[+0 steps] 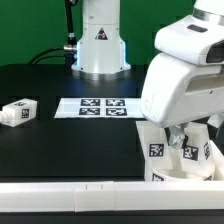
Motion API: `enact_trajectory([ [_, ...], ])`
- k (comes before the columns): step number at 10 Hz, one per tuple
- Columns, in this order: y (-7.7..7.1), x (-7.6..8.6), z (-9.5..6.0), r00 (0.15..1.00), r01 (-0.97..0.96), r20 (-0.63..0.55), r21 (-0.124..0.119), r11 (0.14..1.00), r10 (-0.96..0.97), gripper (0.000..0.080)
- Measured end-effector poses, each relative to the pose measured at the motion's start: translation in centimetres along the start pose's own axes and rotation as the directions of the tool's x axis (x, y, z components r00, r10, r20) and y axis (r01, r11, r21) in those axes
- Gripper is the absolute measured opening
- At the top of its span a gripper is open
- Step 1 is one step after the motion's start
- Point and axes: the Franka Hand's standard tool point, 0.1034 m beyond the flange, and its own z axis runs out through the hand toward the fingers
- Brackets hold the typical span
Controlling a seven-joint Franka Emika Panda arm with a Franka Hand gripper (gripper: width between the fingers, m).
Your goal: Assemble stool
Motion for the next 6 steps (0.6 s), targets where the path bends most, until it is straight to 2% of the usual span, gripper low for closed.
enact_trajectory([
  [1,-0.01,-0.01,0.03,0.996,-0.084,0.000,0.001,0.996,0.084,0.0376],
  [2,-0.01,-0.03,0.06,0.985,-0.173,0.001,0.001,0.985,0.173,0.0334],
  [3,0.01,-0.03,0.11,0.960,-0.279,0.000,0.002,0.960,0.279,0.0334],
  [5,0.08,0.03,0.11,0.832,-0.554,-0.004,0.004,0.833,0.554,0.0334],
  [6,0.00,0.29,0.10,0.689,-0.724,0.001,0.034,0.689,0.725,0.0334],
])
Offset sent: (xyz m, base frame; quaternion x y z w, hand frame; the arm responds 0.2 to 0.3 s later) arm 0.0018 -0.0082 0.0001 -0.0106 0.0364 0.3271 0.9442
